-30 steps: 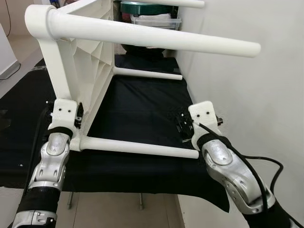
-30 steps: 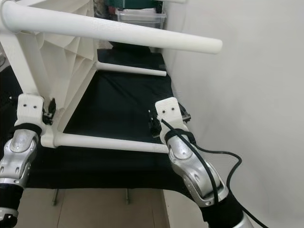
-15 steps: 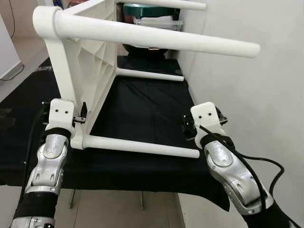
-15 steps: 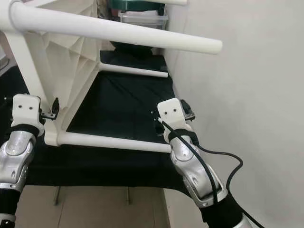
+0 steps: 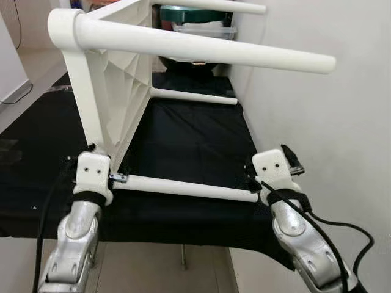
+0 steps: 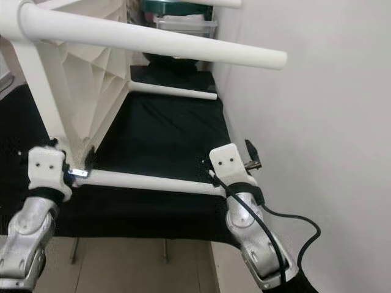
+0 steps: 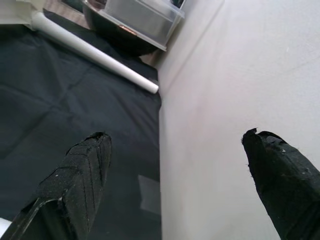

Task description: Building children table

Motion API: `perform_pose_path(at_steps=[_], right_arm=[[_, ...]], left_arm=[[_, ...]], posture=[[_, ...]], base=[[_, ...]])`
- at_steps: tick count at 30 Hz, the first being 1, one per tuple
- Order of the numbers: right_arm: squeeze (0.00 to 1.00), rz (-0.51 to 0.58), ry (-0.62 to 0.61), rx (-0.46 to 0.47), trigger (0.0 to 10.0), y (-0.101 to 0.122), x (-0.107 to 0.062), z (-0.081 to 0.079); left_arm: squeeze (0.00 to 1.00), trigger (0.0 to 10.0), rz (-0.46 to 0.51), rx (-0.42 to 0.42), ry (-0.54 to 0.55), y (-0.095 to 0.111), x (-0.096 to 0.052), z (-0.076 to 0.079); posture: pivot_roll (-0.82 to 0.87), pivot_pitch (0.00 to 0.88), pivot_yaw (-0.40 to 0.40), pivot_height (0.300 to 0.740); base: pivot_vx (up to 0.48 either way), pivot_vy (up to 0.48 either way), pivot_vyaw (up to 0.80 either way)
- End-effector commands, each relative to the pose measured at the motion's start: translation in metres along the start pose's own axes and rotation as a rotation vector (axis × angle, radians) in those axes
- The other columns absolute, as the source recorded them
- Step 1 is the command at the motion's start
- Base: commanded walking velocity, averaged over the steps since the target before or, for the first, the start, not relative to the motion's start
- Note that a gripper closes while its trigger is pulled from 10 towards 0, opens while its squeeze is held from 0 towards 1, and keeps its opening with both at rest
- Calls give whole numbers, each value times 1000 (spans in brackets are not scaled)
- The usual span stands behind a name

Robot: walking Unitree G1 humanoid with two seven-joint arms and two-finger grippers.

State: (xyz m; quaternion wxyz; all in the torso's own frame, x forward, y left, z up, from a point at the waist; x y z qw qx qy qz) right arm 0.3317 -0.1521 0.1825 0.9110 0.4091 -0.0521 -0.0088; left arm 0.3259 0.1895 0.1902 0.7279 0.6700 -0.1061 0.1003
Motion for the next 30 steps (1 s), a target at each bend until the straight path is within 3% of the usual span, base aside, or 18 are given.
perform_pose_path(at_steps=[1, 13, 14, 17, 22, 26, 30], right_arm=[[102, 3, -33, 30, 10000, 0, 0, 6], [102, 16, -46, 56, 10000, -3, -1, 6], [98, 20, -26, 108, 10000, -3, -1, 3], [98, 32, -10, 140, 10000, -2, -1, 0], [59, 67, 50, 271, 10000, 0, -7, -10], [55, 107, 99, 267, 10000, 2, -11, -16], [55, 155, 129, 183, 10000, 4, -16, -19]], left_arm=[[0, 10000, -4, -6, -22, 5, -9, 7], [0, 10000, -49, -57, -22, 3, -37, 15], [0, 10000, -56, -63, -27, 3, -39, 16], [0, 10000, -59, -67, -27, 4, -39, 17], [0, 10000, -75, -91, -49, 5, -42, 23], [0, 10000, -82, -97, -64, 5, -43, 27], [0, 10000, -89, -107, -78, 4, -44, 30]], posture=[[45, 0, -90, 740], [65, 0, -95, 740], [67, 0, -92, 740], [66, 0, -90, 740], [65, 0, -88, 740], [62, 0, -81, 740], [59, 0, -82, 740]], base=[[0, 0, 0], [0, 0, 0], [0, 0, 0], [0, 0, 0], [0, 290, 0], [0, 324, 0], [0, 350, 0]])
Point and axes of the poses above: a point about 5 cm out from each wrist's last joint towards the gripper, its own x axis pointing out of the wrist towards the gripper, its own y axis along the axis of the wrist's last joint, z = x × y, the point moved 5 cm from there along x, pointing out of the wrist towards the gripper, and after that the axes turned 15 degrees about -x, right-handed, at the moved point
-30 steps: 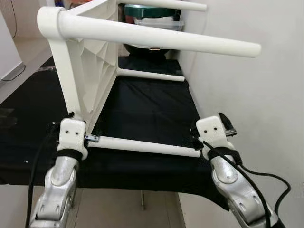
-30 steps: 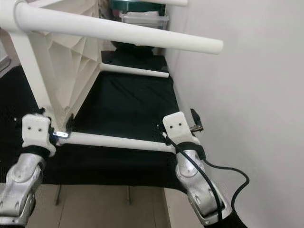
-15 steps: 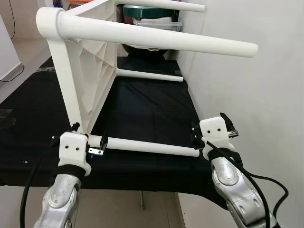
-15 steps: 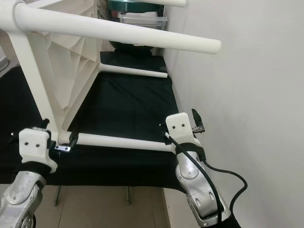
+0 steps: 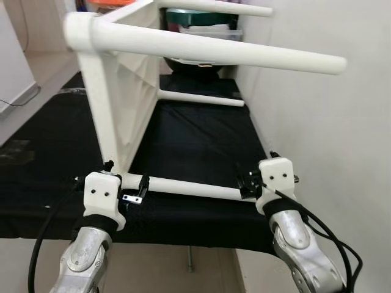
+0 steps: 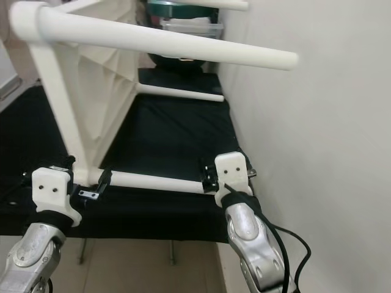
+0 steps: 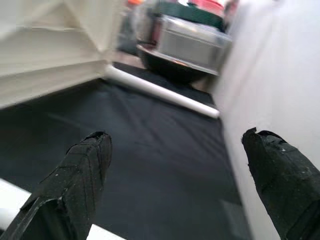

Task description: Building children table

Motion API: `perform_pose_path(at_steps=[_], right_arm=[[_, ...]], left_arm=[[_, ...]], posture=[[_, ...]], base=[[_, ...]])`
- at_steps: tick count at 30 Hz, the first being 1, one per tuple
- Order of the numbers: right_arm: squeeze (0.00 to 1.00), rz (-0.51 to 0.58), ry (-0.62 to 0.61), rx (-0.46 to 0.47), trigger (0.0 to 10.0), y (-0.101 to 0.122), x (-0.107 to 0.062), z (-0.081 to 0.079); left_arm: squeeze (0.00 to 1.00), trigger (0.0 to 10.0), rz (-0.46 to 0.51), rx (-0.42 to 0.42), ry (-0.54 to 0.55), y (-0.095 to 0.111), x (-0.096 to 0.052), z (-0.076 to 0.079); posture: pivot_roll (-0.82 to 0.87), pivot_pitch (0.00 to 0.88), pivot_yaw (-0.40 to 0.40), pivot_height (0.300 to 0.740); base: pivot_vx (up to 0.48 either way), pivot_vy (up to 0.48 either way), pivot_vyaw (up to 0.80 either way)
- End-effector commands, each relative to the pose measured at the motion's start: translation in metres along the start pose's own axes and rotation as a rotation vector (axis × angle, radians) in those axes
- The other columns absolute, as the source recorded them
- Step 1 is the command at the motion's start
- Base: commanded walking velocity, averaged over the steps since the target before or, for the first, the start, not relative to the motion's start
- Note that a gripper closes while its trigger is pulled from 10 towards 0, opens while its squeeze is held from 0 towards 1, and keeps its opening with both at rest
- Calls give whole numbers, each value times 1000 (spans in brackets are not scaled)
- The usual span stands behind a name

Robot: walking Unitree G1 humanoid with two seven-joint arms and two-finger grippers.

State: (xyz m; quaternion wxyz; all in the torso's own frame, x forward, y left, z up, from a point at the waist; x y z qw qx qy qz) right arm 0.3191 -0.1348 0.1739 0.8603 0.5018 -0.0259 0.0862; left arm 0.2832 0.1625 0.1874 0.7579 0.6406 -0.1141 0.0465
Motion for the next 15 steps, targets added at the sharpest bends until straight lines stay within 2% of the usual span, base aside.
perform_pose_path(at_steps=[1, 8, 12, 14, 15], right_arm=[[55, 10, 11, -38, 10000, -2, -2, -2], [55, 29, -9, -66, 10000, 1, 0, 2], [35, 20, -65, -97, 10000, 0, 2, 9], [27, -9, -157, -133, 10000, -5, 5, 26], [27, -9, -157, -133, 10000, -5, 5, 26]], left_arm=[[0, 10000, -22, -11, -6, -4, -2, 2], [0, 10000, -22, -6, -6, -4, -2, 3], [0, 10000, -16, 17, 4, -4, 1, 1], [0, 10000, -18, 24, 21, -5, 2, -3], [0, 10000, -18, 24, 21, -5, 2, -3]], posture=[[59, 0, -82, 740], [60, 0, -85, 740], [60, 0, -84, 740], [55, 0, -81, 740], [55, 0, -81, 740]], base=[[0, 375, 0], [0, 365, 0], [0, 0, 0], [0, 0, 0], [0, 0, 0]])
Point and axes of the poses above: a point about 5 cm out from each wrist's last joint towards the gripper, its own x axis pointing out of the wrist towards the gripper, its own y axis along the axis of the wrist's last joint, z = x × y, the point moved 5 cm from there along x, pointing out of the wrist towards the gripper, and after that the axes turned 15 degrees about -x, right-handed, at the moved point
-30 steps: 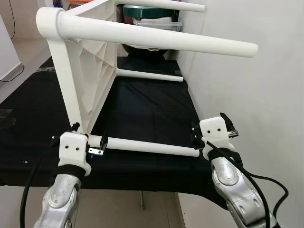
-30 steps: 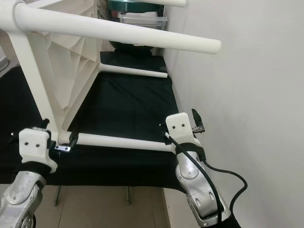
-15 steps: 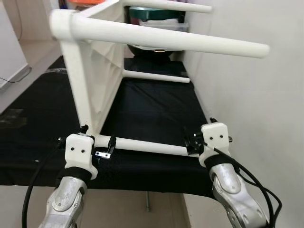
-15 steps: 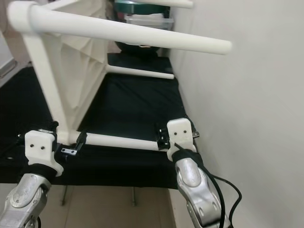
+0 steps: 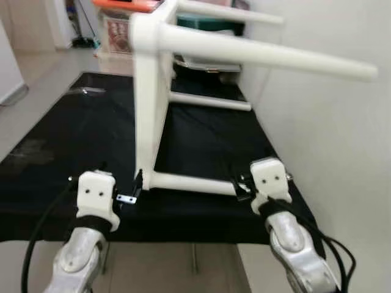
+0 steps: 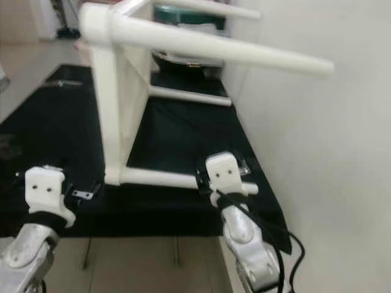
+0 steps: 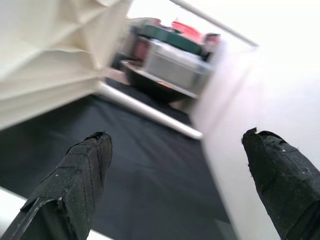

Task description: Building children table

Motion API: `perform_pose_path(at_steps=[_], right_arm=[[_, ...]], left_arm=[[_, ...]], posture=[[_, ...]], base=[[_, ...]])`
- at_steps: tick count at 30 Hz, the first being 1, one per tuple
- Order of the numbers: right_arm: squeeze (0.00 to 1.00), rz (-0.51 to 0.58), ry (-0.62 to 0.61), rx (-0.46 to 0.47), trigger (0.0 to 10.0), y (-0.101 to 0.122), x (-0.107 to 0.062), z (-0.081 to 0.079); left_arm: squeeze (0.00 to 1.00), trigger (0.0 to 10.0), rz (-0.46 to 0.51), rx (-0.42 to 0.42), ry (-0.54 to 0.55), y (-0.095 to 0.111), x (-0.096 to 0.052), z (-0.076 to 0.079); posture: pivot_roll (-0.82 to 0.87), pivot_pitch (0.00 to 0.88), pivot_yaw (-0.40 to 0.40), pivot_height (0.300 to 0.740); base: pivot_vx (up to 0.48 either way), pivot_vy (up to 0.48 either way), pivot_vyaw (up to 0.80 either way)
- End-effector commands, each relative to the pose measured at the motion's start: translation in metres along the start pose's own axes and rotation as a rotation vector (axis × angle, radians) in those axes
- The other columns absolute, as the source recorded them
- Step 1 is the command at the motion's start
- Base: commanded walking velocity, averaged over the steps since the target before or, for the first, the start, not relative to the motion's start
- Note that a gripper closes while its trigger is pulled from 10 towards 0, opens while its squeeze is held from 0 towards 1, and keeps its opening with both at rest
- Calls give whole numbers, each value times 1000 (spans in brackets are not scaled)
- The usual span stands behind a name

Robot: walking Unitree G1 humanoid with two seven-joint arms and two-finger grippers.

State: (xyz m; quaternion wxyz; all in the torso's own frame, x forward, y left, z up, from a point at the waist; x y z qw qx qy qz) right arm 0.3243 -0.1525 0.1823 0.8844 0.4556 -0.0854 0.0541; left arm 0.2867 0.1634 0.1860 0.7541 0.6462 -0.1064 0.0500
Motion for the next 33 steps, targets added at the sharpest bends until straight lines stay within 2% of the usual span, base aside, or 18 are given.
perform_pose_path(at_steps=[1, 4, 9, 10, 12, 13, 15, 18, 22, 30, 31, 33], right_arm=[[24, -22, -58, -27, 10000, -7, 3, 12], [0, -40, -101, -45, 10000, -11, 5, 21], [0, -60, -137, -79, 10000, -14, 6, 28], [0, -61, -155, -106, 10000, -15, 8, 31], [0, -17, -202, -228, 10000, -8, 15, 45], [0, -17, -202, -228, 10000, -8, 15, 45], [0, 8, -242, -308, 10000, -4, 24, 57], [0, 20, -264, -327, 10000, 0, 30, 63], [0, 26, -275, -327, 10000, 3, 33, 65], [0, 24, -248, -253, 10000, 6, 30, 52], [0, 24, -248, -255, 10000, 5, 30, 51], [0, 45, -271, -317, 10000, 7, 31, 56]], left_arm=[[0, 10000, -14, 7, 12, -3, 0, -3], [0, 10000, -15, 6, 14, -4, 0, -3], [0, 10000, -18, 15, 12, -5, 1, -3], [0, 10000, -19, 17, 15, -6, 2, -4], [0, 10000, -22, 41, 15, -8, 6, -8], [0, 10000, -22, 41, 15, -8, 6, -8], [0, 10000, -29, 52, 5, -11, 14, -12], [0, 10000, -34, 56, -22, -12, 23, -13], [0, 10000, -39, 62, -42, -14, 28, -12], [0, 10000, -38, 50, -47, -15, 36, -10], [0, 10000, -37, 46, -41, -16, 36, -10], [0, 10000, -35, 40, -34, -17, 38, -11]], posture=[[55, 0, -81, 740], [55, 0, -81, 740], [55, 0, -82, 740], [56, 0, -83, 740], [56, 0, -85, 740], [56, 0, -85, 740], [48, 0, -82, 740], [43, 0, -78, 740], [42, 0, -77, 740], [37, 0, -73, 740], [37, 0, -73, 740], [40, 0, -75, 740]], base=[[0, 0, 0], [0, 0, 0], [0, 0, 0], [0, 0, 0], [0, 0, 0], [0, 0, 0], [0, 0, 0], [0, 0, 0], [0, 0, 0], [0, 0, 0], [0, 0, 0], [0, 0, 0]])
Point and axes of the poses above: a point about 5 cm out from each wrist's last joint towards the gripper, its own x axis pointing out of the wrist towards the gripper, its own y axis along the axis of the wrist's last joint, z = x × y, the point moved 5 cm from there along x, pointing out of the wrist towards the gripper, and after that the axes turned 15 degrees about -x, right-handed, at the moved point
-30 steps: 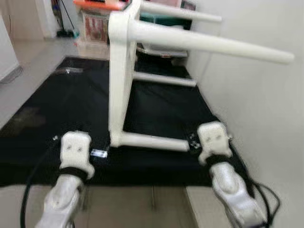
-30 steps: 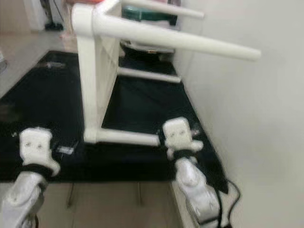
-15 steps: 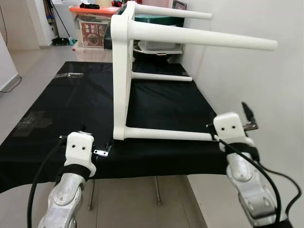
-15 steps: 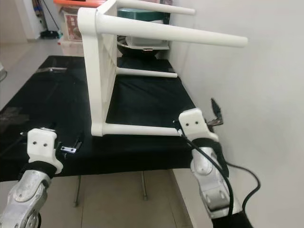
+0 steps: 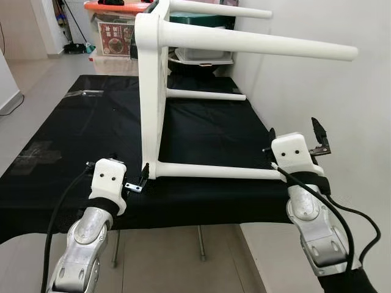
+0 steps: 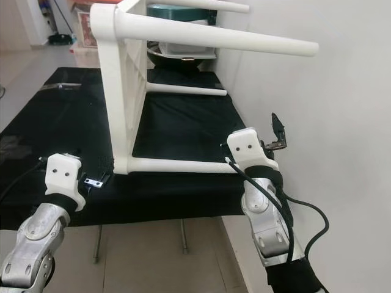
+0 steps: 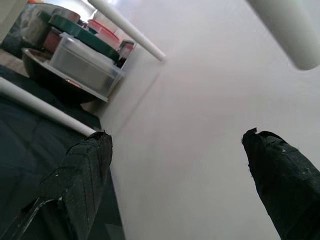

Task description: Building children table

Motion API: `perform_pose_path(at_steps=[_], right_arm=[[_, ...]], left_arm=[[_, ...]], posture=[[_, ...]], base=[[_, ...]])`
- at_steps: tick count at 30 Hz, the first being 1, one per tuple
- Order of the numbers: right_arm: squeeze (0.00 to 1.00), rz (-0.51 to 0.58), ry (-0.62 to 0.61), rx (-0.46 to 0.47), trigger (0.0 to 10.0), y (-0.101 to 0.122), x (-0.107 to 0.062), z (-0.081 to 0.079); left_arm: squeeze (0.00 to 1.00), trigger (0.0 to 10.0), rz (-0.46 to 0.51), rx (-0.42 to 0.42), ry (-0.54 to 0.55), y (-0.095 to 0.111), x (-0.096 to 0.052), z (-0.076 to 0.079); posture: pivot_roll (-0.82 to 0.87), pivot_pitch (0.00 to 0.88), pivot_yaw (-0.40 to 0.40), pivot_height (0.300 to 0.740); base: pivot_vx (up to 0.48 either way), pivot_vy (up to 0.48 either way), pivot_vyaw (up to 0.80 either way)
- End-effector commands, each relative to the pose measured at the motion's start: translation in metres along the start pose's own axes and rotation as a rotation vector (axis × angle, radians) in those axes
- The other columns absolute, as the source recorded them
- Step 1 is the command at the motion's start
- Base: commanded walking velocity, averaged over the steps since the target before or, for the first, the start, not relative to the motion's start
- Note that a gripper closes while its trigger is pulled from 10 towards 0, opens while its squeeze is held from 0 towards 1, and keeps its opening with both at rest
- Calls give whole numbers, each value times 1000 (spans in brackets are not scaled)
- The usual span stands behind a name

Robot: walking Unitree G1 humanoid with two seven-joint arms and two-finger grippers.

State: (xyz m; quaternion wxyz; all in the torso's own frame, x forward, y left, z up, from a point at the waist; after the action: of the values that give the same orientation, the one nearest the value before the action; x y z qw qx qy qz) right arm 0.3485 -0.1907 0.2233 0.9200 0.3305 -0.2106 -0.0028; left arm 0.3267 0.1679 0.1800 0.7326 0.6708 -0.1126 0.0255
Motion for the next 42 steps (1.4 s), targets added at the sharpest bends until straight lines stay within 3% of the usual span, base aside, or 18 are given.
perform_pose_path(at_steps=[1, 6, 15, 18, 19, 21, 22, 23, 25, 27, 30, 36, 42], right_arm=[[0, 16, -18, -37, 10000, -1, 1, 4], [0, 66, -138, -237, 10000, -2, 21, 34], [0, 104, -231, -321, 10000, 7, 48, 59], [0, 106, -238, -292, 10000, 11, 52, 62], [0, 106, -207, -241, 10000, 13, 50, 53], [0, 106, -207, -241, 10000, 13, 50, 53], [0, 90, -142, -157, 10000, 13, 43, 35], [0, 90, -142, -157, 10000, 13, 43, 35], [0, 78, 9, -29, 10000, 16, 20, -7], [0, 78, 9, -29, 10000, 16, 20, -7], [0, 79, 124, 70, 10000, 25, -3, -38], [0, 83, 140, 83, 10000, 27, -8, -44], [0, 63, 71, 42, 10000, 19, 5, -30]], left_arm=[[0, 10000, -3, -19, 14, -3, 0, -2], [0, 10000, -14, -17, 4, -8, 7, -3], [0, 10000, -15, -14, -32, -10, 24, -2], [0, 10000, -18, -8, -44, -11, 27, 0], [0, 10000, -21, -9, -50, -12, 27, 2], [0, 10000, -21, -9, -50, -12, 27, 2], [0, 10000, -23, -15, -54, -13, 26, 4], [0, 10000, -23, -15, -54, -13, 26, 4], [0, 10000, -28, -28, -57, -16, 24, 7], [0, 10000, -28, -28, -57, -16, 24, 7], [0, 10000, -32, -28, -45, -18, 22, 3], [0, 10000, -23, -17, -37, -17, 24, 0], [0, 10000, -30, -38, 12, -22, 40, -16]], posture=[[40, 0, -75, 740], [35, 0, -78, 740], [30, 0, -74, 740], [24, 0, -73, 740], [24, 0, -74, 740], [24, 0, -74, 740], [25, 0, -77, 740], [25, 0, -77, 740], [29, 0, -79, 740], [29, 0, -79, 740], [24, 0, -72, 740], [23, 0, -69, 740], [14, 0, -64, 740]], base=[[0, 0, 0], [0, 0, 0], [0, 0, 0], [0, 0, 0], [0, 0, 0], [0, 0, 0], [0, 0, 0], [0, 0, 0], [0, 0, 0], [0, 0, 0], [0, 0, 0], [0, 0, 0], [0, 0, 0]])
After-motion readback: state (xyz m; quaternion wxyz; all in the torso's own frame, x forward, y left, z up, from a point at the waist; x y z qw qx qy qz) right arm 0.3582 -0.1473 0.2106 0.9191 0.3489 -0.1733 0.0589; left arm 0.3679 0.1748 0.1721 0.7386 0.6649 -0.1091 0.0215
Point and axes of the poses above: a point about 5 cm out from each wrist's last joint towards the gripper, its own x axis pointing out of the wrist towards the gripper, its own y axis along the axis of the wrist's last joint, z = x × y, the point moved 5 cm from there along x, pointing out of the wrist towards the gripper, and after that the axes turned 15 degrees about -x, right-handed, at the moved point
